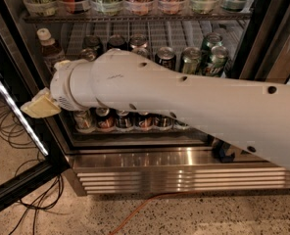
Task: Pick blue plastic bottle from middle shelf of fridge
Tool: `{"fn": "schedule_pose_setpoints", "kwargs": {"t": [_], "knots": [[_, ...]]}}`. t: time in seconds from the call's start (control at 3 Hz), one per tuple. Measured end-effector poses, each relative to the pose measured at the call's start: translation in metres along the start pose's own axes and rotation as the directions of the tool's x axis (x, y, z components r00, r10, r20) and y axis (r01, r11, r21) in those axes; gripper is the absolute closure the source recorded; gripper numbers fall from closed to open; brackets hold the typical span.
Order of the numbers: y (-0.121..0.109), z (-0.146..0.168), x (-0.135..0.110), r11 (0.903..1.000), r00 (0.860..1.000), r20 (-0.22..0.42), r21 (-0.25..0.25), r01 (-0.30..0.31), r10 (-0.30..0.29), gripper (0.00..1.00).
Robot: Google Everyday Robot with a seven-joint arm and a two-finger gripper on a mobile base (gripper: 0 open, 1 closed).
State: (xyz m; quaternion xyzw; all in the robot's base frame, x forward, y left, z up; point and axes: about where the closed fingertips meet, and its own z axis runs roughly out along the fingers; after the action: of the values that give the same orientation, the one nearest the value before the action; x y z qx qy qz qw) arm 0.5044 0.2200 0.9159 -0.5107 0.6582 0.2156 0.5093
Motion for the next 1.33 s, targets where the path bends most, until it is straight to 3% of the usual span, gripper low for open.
{"fn": "schedule_pose_setpoints", "kwargs": {"t": [0.33,0.67,1.0,1.33], "knots": [[-0.0146,-0.0021,-0.0079,0.9993,1.0,0.004,0.034,0.015,-0.015,0.17],[-0.0206,-0.0004,-0.0106,0.9995,1.0,-0.001,0.022,0.024,-0.024,0.26],[-0.0206,-0.0004,-0.0105,0.9995,1.0,-0.001,0.022,0.024,-0.024,0.07],[-0.0205,0.002,-0.0024,0.9993,1.0,-0.006,0.035,0.012,-0.012,0.1]]}}
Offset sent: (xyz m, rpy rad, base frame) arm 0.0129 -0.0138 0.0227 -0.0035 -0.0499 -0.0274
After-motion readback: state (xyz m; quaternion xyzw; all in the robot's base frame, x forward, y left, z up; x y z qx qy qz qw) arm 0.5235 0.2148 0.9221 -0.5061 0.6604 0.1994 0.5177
